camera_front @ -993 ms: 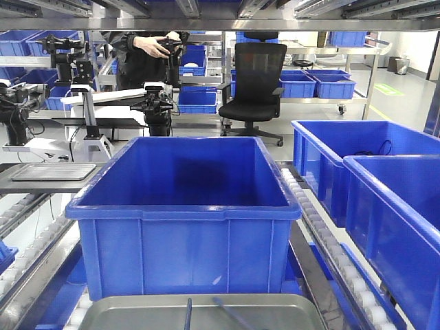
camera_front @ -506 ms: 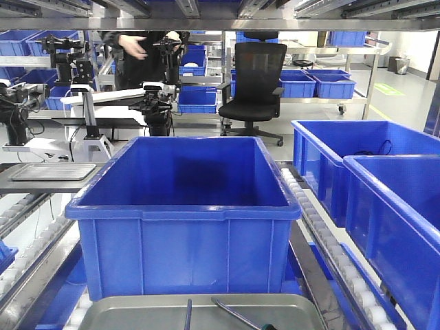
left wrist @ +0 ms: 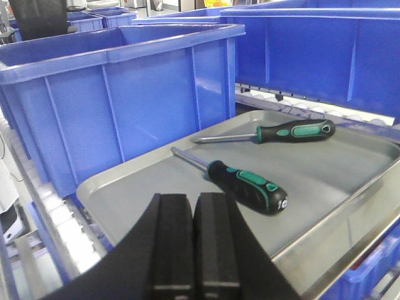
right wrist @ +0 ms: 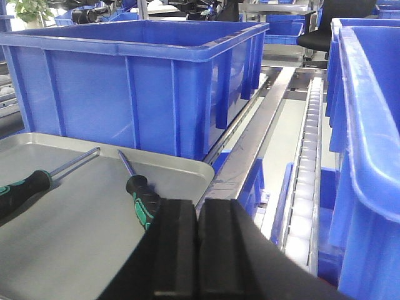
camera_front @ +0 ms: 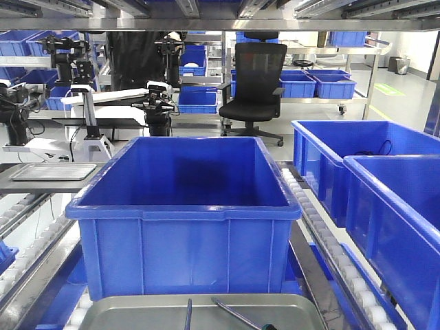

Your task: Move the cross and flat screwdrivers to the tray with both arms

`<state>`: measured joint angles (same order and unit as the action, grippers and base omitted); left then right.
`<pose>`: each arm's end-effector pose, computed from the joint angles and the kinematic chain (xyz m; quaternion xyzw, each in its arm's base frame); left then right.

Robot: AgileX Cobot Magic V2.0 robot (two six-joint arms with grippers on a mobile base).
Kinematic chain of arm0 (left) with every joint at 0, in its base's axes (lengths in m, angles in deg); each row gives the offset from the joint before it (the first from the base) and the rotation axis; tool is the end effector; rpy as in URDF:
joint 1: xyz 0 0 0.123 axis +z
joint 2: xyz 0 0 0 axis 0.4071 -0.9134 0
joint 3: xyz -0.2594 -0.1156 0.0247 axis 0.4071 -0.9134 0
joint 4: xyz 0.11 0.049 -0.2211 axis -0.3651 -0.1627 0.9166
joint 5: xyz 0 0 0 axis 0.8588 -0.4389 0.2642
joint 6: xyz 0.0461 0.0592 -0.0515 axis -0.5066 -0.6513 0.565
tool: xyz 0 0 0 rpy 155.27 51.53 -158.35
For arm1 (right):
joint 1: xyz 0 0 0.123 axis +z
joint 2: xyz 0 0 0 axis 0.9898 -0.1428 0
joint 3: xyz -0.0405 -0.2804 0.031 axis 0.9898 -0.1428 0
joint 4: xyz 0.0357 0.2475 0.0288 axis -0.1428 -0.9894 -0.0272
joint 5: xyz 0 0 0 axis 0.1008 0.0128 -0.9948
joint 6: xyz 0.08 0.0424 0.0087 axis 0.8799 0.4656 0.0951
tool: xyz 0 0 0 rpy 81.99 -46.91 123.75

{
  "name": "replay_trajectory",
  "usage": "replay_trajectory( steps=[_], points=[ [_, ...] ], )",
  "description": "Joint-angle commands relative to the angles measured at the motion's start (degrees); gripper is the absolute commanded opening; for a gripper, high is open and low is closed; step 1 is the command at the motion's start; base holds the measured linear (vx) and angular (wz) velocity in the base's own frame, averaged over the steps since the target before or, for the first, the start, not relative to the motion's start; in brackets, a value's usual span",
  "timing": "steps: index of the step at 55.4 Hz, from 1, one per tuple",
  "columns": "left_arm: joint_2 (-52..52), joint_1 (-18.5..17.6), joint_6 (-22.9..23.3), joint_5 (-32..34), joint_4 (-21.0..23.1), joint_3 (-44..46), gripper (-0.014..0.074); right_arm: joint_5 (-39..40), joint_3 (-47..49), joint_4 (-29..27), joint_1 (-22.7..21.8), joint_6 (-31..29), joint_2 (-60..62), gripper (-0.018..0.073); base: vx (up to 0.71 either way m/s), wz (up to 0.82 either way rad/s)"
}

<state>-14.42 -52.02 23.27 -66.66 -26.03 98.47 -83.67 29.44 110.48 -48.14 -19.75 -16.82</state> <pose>0.0398 -0.0351 0.2955 0.2323 0.7417 -0.2000 0.5966 0.0626 0.0179 0.2974 -0.1164 0.7721 0.1315 0.6108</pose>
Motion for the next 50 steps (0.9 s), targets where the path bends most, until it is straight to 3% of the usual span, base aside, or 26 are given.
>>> replay_trajectory(
  steps=[1,12,20,22,50],
  points=[
    [0.32,2.40,-0.70,6.15,-3.31,-0.61,0.0003,4.27,1.56,1.88,-0.10,-0.10,-0.46,-0.0008,0.00,0.00],
    [10.86,16.17,2.22,22.52,-5.52,-16.19,0.0003,4.33,1.56,1.88,-0.10,-0.10,-0.46,-0.0008,0.00,0.00],
    [12.71,22.83,6.43,28.36,-5.75,-24.60,0.0003,4.33,1.56,1.88,-0.10,-0.10,-0.46,-0.0008,0.00,0.00],
    [12.67,23.85,7.01,25.64,-6.75,-24.34,0.0003,4.27,1.56,1.88,-0.10,-0.10,-0.46,-0.0008,0.00,0.00],
    [12.51,24.52,7.27,24.32,-7.99,-24.34,0.0003,4.27,1.56,1.88,-0.10,-0.10,-0.46,-0.0008,0.00,0.00]
  ],
)
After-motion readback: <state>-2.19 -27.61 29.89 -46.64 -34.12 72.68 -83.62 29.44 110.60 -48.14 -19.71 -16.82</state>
